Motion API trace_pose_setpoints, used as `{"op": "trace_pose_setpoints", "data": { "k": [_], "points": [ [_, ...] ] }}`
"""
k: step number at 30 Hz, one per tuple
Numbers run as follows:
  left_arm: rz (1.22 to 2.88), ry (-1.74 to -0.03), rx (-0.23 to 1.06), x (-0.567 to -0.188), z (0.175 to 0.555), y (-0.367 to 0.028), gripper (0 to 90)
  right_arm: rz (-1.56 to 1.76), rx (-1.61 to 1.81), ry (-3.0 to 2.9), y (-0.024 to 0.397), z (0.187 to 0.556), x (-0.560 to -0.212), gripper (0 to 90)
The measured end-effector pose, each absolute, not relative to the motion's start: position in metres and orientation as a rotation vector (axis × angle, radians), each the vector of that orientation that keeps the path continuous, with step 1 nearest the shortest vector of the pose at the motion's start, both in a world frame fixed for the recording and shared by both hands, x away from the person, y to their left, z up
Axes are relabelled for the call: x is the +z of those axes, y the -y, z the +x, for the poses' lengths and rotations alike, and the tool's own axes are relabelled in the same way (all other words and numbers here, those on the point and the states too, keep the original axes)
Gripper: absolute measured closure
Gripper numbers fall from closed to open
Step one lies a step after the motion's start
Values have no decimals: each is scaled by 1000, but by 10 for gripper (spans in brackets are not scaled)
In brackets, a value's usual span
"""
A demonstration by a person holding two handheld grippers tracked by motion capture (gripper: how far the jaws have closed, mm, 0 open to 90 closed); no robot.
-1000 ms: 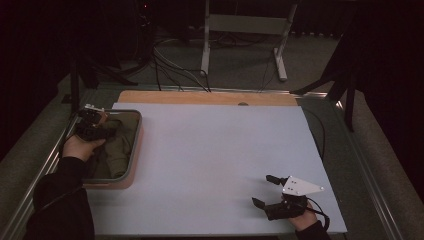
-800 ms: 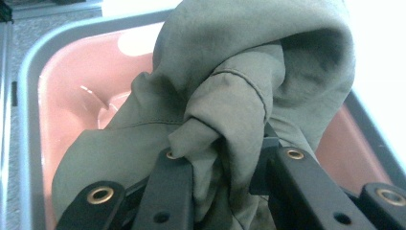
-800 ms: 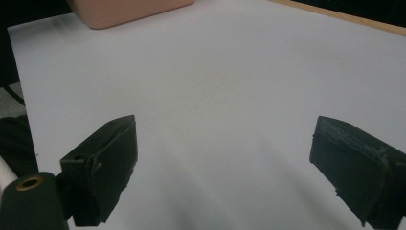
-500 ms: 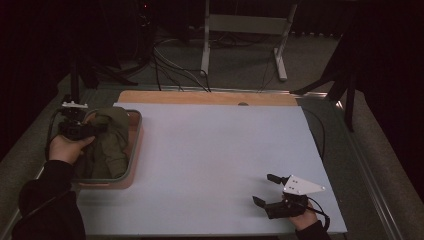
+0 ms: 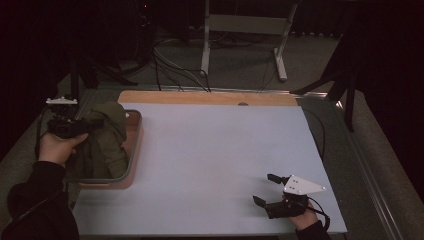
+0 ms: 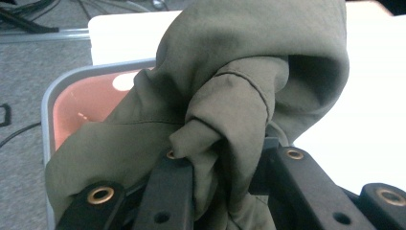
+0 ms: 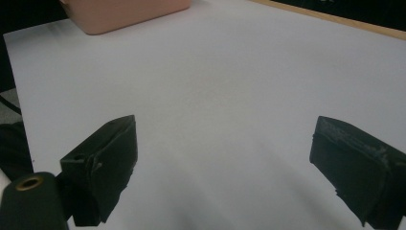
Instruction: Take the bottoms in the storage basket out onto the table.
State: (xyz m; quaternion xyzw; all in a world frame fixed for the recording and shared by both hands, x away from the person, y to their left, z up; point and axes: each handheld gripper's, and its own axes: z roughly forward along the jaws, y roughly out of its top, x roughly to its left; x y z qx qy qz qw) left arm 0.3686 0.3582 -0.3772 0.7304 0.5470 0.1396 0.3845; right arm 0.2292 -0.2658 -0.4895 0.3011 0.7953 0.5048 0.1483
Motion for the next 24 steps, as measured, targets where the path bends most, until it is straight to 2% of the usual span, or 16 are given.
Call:
{"op": "trace_pose_setpoints", "data": {
  "k": [13, 24],
  "points": [
    [1764, -1291, 283, -361, 357, -370, 782, 873, 1460, -2283, 266, 230, -489, 96],
    [1711, -1263, 282, -343, 352, -374, 783, 882, 1471, -2277, 266, 230, -489, 96]
  ]
}}
